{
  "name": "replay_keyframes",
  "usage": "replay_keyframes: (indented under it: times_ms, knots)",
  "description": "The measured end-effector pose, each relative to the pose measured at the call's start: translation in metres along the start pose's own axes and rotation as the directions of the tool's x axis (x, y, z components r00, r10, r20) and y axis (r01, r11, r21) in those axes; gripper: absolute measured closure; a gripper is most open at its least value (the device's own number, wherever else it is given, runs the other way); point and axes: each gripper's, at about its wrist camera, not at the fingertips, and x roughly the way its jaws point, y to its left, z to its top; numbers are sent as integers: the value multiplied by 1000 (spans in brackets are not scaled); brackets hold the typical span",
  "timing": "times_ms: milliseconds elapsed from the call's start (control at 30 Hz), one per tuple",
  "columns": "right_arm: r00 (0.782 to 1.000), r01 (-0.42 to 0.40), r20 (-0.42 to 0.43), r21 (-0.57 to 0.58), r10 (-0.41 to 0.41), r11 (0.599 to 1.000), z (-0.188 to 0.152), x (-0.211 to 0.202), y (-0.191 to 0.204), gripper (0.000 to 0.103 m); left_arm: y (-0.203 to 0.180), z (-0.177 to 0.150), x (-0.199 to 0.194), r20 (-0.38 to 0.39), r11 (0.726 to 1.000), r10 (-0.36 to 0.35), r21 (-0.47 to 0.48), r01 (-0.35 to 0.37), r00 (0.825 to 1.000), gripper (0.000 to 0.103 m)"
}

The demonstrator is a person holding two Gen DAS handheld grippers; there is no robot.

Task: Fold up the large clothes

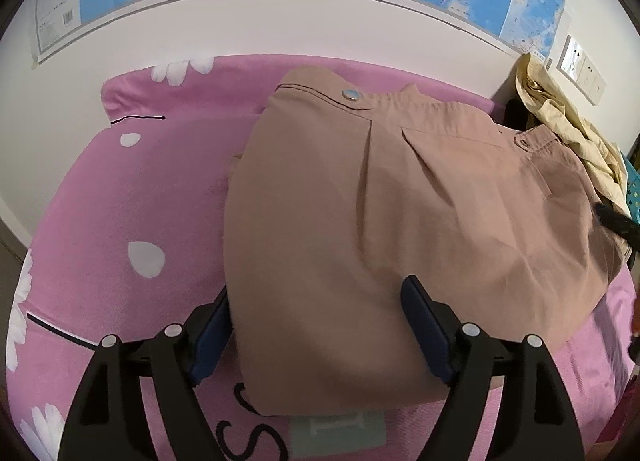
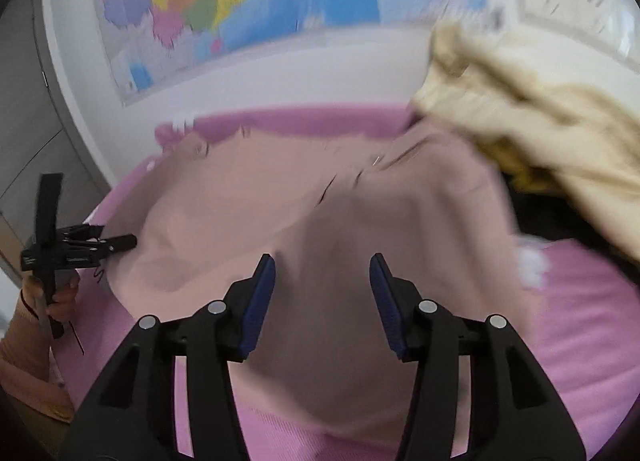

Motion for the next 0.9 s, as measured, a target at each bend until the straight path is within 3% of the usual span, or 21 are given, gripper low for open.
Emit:
replay_keyframes:
  times_ms: [200, 300, 367, 467, 633, 900]
  knots:
    - [995, 58, -90, 55, -52, 997, 10, 52, -13, 62, 3, 0, 3, -13, 1000, -8, -22, 8, 1000, 20]
    - [995, 77, -60, 30, -75, 997, 17, 38, -2, 58, 7, 0, 1, -15, 999, -15, -36, 14, 1000, 19]
    - [999, 49, -7, -15, -49, 999, 20, 18, 13, 57, 10, -2, -2, -13, 999, -20, -45, 19, 1000, 19]
    - [999, -15, 32, -156, 21, 988, 17, -4, 54, 41, 15, -4, -9, -11, 998, -23, -63, 23, 1000, 19]
    - [989, -147, -78, -417, 126, 897, -9, 5, 131, 34, 23, -10, -24, 6, 993, -44, -105, 44, 999, 16]
    - [993, -81, -118, -631, 7, 772, -46, 51, 179, 31, 29, -36, -49, 3, 983, -88, -163, 87, 996, 14]
